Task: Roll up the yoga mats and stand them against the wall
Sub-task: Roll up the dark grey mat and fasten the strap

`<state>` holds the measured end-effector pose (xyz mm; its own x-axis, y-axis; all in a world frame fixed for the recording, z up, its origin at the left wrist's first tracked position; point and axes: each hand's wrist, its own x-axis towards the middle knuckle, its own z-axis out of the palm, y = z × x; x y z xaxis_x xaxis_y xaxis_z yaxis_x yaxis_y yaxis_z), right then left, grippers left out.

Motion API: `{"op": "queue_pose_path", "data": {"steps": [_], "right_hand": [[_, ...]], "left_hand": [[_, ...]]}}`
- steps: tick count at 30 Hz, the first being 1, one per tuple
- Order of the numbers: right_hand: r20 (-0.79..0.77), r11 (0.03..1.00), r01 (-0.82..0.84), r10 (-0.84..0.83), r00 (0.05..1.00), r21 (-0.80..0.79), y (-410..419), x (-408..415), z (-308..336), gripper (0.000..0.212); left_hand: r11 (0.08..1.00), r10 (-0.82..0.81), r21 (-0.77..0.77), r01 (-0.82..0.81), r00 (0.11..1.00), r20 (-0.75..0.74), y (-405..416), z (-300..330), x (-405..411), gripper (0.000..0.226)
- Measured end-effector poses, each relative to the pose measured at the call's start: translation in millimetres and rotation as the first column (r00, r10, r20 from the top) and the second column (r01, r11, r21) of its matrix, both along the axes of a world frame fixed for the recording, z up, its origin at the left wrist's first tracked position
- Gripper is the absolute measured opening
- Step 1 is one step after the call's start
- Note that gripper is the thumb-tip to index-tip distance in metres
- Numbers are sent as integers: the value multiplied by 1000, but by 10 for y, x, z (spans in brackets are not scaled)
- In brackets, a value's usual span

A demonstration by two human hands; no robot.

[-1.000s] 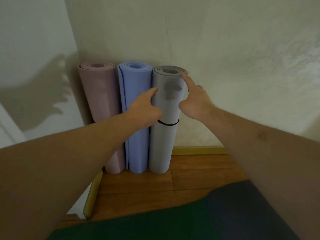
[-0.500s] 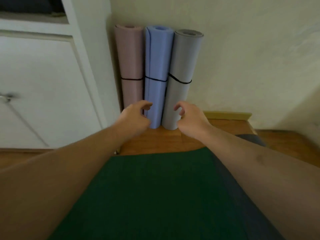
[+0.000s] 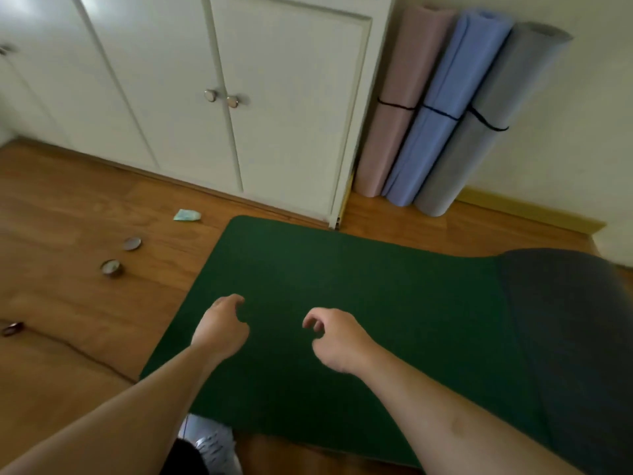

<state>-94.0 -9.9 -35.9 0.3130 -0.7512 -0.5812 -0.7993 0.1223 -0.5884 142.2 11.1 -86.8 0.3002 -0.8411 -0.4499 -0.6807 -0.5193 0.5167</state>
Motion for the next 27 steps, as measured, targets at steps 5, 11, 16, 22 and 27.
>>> {"op": "queue_pose_path", "data": {"steps": [5, 11, 16, 22, 27], "right_hand": [[-30, 992, -79, 83, 996, 93, -18, 634, -431, 66], [-30, 975, -154, 161, 986, 162, -184, 1083, -824, 69], [20, 978, -81, 78, 997, 195, -282, 1110, -881, 54], [421, 903, 10, -210, 882, 429, -495, 650, -152, 37], [-25, 991, -67, 65, 998, -118, -518, -126, 326, 25]], "left_hand": [[970, 30, 221, -101, 953, 301, -15, -435, 726, 85], [932, 172, 265, -249, 944, 282, -200, -790, 1055, 43], [948, 194, 252, -197, 980, 37, -521, -538, 609, 18], [967, 142, 249, -46, 914, -381, -829, 293, -156, 27], [959, 153, 272, 76, 669, -727, -768, 870, -785, 43]]}}
